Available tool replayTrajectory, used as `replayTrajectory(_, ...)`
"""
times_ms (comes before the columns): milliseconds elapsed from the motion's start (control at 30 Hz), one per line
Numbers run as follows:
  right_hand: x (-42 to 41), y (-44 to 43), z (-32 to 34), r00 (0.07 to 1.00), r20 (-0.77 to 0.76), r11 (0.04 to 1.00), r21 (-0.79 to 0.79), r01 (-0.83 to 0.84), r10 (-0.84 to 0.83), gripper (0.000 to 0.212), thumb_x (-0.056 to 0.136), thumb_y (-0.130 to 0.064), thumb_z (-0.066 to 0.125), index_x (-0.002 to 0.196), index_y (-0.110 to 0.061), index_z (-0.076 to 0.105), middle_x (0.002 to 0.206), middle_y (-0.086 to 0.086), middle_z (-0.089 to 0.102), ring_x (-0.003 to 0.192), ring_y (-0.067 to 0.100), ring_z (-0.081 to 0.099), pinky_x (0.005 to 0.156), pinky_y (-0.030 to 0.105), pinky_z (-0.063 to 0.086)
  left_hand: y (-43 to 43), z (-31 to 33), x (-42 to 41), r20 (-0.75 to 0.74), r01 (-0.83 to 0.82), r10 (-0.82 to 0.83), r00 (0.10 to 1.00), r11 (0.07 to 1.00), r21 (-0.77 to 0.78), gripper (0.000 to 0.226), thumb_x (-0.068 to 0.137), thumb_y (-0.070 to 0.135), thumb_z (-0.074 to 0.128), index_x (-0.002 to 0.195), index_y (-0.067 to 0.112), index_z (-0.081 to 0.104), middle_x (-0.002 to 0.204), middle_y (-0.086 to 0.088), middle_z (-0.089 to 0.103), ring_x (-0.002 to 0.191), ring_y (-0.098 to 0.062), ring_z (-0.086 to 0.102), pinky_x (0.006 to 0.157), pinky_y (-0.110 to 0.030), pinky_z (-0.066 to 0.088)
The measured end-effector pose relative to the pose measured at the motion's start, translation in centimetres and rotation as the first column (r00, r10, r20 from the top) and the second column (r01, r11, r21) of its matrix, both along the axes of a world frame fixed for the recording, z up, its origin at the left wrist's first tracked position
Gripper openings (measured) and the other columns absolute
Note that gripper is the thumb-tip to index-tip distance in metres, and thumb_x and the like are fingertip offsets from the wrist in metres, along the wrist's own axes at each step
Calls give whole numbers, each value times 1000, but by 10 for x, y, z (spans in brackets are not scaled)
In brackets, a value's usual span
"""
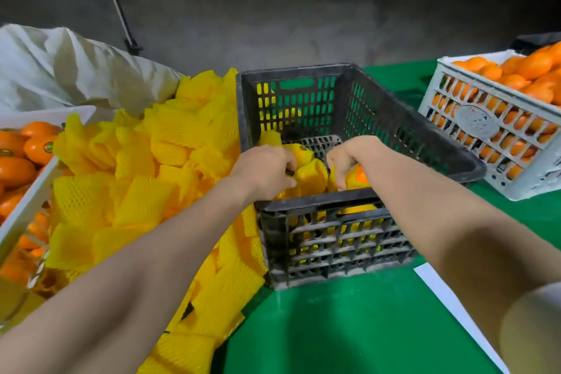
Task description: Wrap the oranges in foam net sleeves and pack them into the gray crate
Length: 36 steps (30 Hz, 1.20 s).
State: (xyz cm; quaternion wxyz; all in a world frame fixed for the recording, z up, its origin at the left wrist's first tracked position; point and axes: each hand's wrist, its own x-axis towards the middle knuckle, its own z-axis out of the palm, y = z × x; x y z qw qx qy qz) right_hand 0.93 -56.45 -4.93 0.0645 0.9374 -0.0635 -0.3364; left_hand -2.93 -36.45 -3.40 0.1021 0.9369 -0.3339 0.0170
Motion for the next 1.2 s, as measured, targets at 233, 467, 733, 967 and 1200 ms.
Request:
replayTrajectory(233,-2,7,-3,974,-225,989,146,31,2,42,88,-32,63,124,-14,51,128,-2,42,122,22,42,99,35,35,2,0,-2,-20,-35,33,999,992,-122,23,89,29,64,110,21,65,103,1,67,95,-17,60,76,-31,50)
replayTrajectory(467,-18,27,19,725,685,964,236,-118,-79,21,86,-29,64,93,-9,63,96,6,65,88,23,57,83,34,48,43,-1,-6,-68,-92,63,996,727,-681,21,92,9,60,111,10,66,104,5,58,96,-8,56,81,-13,44)
replayTrajectory(733,-69,199,33,454,882,587,434,-683,-125,12,85,-24,63,90,-14,64,83,-4,64,79,17,60,70,30,44,174,23,17,-188,-296,240,952,577,-761,13,92,8,58,101,16,62,90,-9,65,58,5,61,67,-28,49)
replayTrajectory(967,-53,304,-37,707,569,724,260,-639,420,83,78,-41,68,144,-15,26,147,17,24,138,32,18,111,47,25,265,12,-7,-193,-404,401,895,549,-732,13,95,9,56,105,11,63,90,-10,68,73,-17,66,74,-38,54)
replayTrajectory(1200,-50,334,-37,627,733,654,341,-675,265,53,83,-14,60,132,-18,41,124,10,57,114,30,52,88,36,39,324,0,-21,-278,-457,375,884,574,-679,22,92,7,59,114,9,61,101,-6,66,96,-22,66,81,-34,54)
